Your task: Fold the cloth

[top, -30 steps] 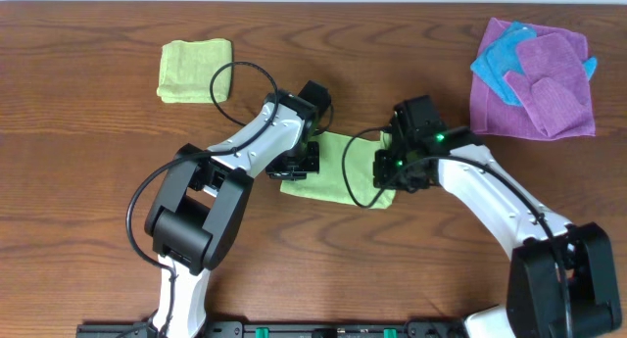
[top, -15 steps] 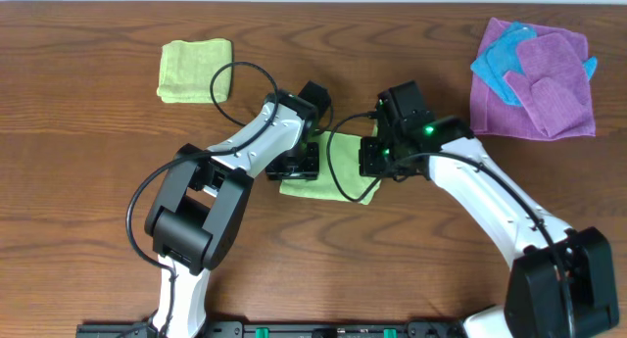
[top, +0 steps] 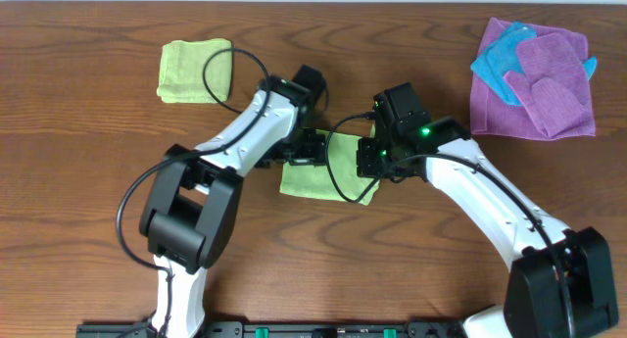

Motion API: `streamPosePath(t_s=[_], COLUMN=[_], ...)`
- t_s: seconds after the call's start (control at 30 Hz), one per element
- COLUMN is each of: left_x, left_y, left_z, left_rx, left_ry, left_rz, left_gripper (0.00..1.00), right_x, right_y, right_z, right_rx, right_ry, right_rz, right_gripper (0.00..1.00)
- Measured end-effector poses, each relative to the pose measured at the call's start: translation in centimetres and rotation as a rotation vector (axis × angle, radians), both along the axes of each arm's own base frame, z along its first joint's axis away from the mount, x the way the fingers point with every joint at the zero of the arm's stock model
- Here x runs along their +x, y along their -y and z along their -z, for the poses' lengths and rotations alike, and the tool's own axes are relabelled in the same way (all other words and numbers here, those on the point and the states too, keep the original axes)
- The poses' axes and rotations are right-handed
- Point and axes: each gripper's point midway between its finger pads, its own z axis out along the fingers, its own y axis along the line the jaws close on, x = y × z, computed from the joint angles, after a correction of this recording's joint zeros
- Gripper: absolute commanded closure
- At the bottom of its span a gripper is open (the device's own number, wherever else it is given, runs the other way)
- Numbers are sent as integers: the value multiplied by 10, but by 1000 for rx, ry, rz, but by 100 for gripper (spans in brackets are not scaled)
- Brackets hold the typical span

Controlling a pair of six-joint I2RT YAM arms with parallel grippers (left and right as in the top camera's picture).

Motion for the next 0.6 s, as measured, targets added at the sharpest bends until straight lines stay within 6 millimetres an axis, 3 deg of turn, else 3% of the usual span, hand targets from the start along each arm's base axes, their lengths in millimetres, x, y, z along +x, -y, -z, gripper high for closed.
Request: streamPosePath(t_s=[0.13, 0.3, 0.6], left_x=[4, 9, 11], left_y=[-25, -75, -157], left_z=[-25, -58, -73], left_rx=[59, 118, 161], left_ry=[39, 78, 52], left_rz=[-10, -89, -239], left_gripper=[4, 2, 3], right_x=[0, -6, -19], right_y=[-2, -20, -58], right_z=[0, -2, -7], right_rx=[-1, 6, 32], right_ry=[4, 23, 66], right_rz=[-5, -56, -156], right_gripper=[99, 98, 98])
